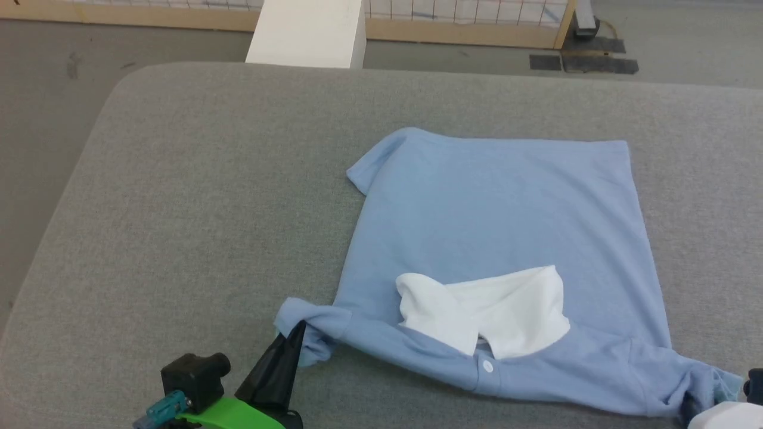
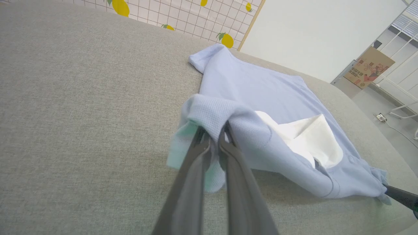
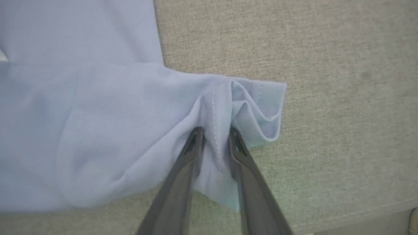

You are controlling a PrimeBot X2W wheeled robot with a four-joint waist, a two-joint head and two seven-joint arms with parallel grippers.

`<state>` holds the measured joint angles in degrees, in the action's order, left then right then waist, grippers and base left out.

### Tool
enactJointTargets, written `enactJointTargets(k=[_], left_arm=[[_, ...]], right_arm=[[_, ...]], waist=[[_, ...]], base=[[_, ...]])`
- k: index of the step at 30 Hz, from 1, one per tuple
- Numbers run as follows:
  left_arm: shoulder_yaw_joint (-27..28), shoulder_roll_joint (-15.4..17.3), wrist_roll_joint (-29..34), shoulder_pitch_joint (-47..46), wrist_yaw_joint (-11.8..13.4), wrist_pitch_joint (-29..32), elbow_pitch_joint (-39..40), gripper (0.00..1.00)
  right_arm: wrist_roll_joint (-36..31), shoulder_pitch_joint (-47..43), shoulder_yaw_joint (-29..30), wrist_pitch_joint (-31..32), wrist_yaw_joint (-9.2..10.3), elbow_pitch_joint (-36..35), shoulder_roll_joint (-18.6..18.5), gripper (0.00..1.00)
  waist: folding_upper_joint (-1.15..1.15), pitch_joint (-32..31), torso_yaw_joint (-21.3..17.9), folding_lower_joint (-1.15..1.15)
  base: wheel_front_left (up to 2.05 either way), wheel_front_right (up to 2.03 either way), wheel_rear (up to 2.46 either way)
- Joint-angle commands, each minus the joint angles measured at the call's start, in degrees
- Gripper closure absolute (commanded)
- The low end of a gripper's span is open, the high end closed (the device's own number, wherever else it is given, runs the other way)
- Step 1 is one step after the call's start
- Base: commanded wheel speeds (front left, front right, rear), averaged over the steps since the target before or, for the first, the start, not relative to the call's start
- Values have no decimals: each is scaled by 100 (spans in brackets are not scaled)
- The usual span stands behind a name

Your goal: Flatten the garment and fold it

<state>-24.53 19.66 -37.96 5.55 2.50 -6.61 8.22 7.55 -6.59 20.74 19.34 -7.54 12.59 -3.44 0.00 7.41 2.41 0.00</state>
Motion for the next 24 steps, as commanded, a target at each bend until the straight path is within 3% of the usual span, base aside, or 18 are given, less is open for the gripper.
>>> enactJointTargets(k=[1,7,10,12,16,24], left_arm=[[-3,30,-23,-15,-27,22,12,100],[-103,8,60,-49,-2,33,92,100],[-155,-9,136,-141,8,36,119,100],[-189,-31,185,-220,7,27,122,100],[-251,-102,252,-376,3,2,115,100],[-439,-246,424,-760,-27,33,161,100]], right_arm=[[78,-46,-44,178,5,-50,56,0],[888,-261,233,1177,5,-1883,-221,0],[1066,165,618,1381,5,-2845,-529,0],[1011,636,787,1381,5,-3098,-734,0],[861,1679,663,1574,5,-2788,-1023,0],[140,3628,323,2160,5,-1346,-1115,0]], waist=[[0,-31,-5,0],[0,109,58,0],[0,271,108,0],[0,395,158,0],[0,663,254,0],[0,1338,564,0]], base=[[0,0,0],[0,0,0],[0,0,0],[0,0,0],[0,0,0],[0,0,0]])
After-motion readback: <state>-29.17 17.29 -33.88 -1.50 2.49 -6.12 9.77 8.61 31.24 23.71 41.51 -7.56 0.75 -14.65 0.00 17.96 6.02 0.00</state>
